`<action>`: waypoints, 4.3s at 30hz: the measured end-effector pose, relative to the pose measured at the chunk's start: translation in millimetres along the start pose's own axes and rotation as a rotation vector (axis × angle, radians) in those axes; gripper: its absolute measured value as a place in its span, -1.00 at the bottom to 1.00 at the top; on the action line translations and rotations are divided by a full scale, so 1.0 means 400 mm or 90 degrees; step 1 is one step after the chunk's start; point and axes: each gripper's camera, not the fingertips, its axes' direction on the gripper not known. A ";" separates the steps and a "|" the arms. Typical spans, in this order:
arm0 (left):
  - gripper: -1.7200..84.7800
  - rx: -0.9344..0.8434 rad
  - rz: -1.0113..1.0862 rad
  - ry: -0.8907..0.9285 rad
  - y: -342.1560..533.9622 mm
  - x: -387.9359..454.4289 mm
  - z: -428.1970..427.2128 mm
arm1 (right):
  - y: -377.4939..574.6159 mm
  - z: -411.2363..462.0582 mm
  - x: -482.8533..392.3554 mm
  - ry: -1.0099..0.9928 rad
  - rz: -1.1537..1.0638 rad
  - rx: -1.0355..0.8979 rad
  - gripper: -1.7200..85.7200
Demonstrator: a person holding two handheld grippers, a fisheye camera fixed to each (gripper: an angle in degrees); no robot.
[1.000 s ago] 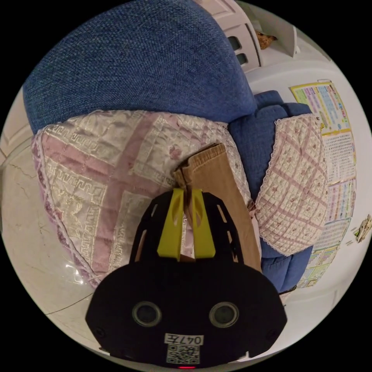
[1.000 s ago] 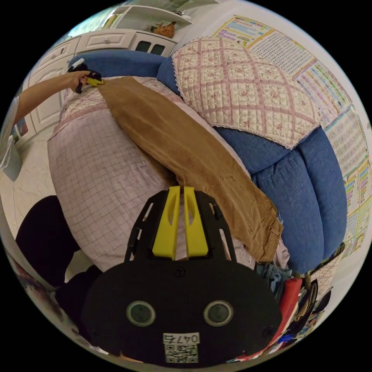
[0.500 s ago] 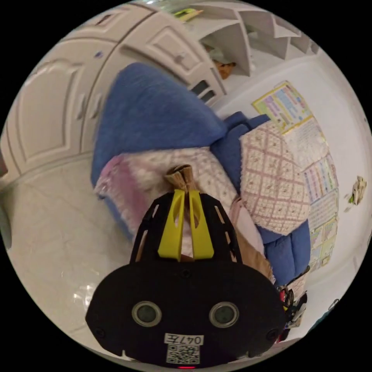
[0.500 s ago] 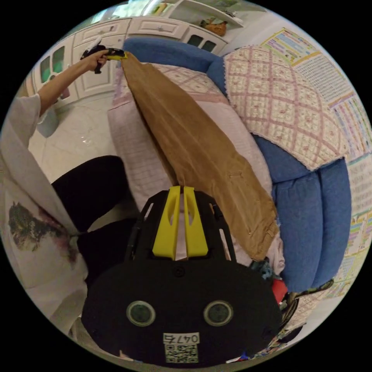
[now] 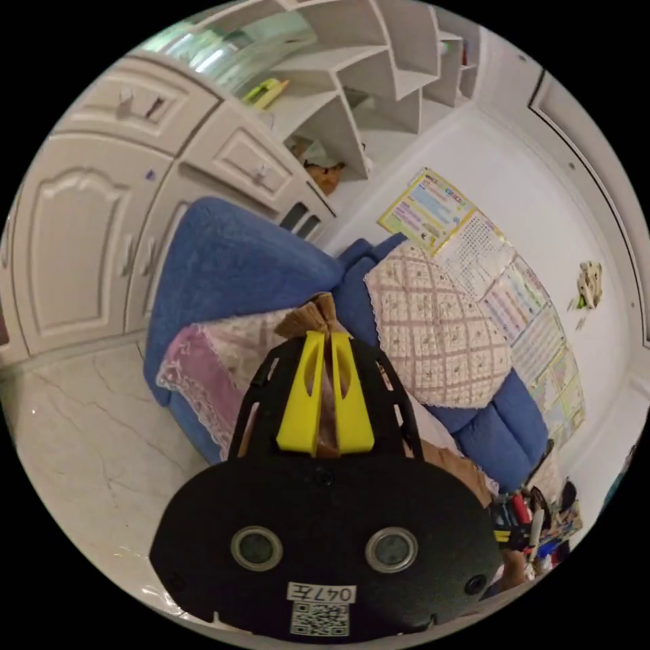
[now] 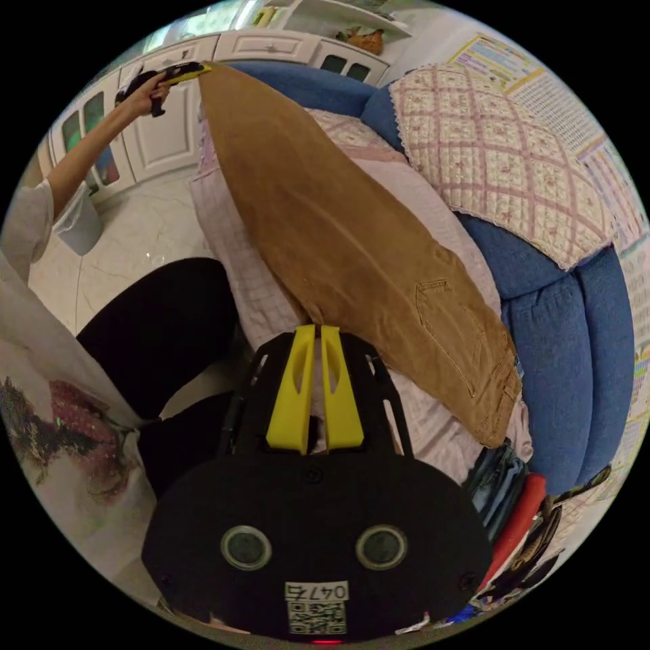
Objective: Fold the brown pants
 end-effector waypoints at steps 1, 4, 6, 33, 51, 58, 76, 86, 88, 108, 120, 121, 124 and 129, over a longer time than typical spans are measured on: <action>-0.98 -0.013 -0.046 -0.029 0.009 -0.055 -0.011 | 0.047 0.031 0.012 -0.011 0.000 0.005 -0.96; -0.98 -0.090 -0.102 -0.117 0.061 -0.184 0.027 | 0.191 0.097 0.072 -0.088 0.002 0.039 -0.95; -0.98 -0.107 -0.117 -0.099 0.081 -0.227 0.039 | 0.310 0.095 0.189 -0.126 0.041 0.091 -0.93; -0.98 -0.053 -0.186 -0.061 -0.102 -0.528 -0.127 | 1.347 0.910 1.301 0.033 0.398 0.052 -0.96; -0.98 -0.077 -0.272 -0.020 -0.259 -0.812 -0.105 | 2.154 0.648 0.575 0.033 0.785 0.209 -0.71; -0.98 -0.119 -0.274 -0.014 -0.307 -0.927 -0.072 | 2.222 0.759 0.562 -0.115 0.987 0.216 -0.70; -0.98 -0.175 -0.269 -0.002 -0.147 -1.283 0.087 | 1.739 0.487 0.349 0.017 0.770 0.063 -0.76; -0.98 -0.166 -0.213 -0.032 0.082 -1.457 0.185 | 0.834 0.299 -0.102 -0.146 0.381 0.205 -0.96; -0.98 -0.151 -0.171 -0.037 0.144 -1.471 0.193 | 0.569 0.382 -0.216 -0.208 0.284 0.140 -0.97; -0.96 -0.368 0.534 0.260 1.281 -0.897 0.553 | 0.406 0.312 -0.493 -0.333 0.416 0.254 -0.99; -0.84 -0.262 0.598 -0.051 1.804 -1.489 0.514 | 0.448 0.323 -0.572 -0.401 0.436 0.255 -0.86; -0.83 -0.227 0.577 -0.132 1.806 -1.587 0.503 | 0.434 0.328 -0.587 -0.411 0.431 0.254 -0.85; -0.78 -0.213 0.559 -0.271 1.813 -1.800 0.520 | 0.401 0.351 -0.620 -0.424 0.426 0.235 -0.81; -0.74 -0.236 0.509 -0.238 1.763 -1.987 0.605 | 0.387 0.376 -0.625 -0.430 0.456 0.205 -0.77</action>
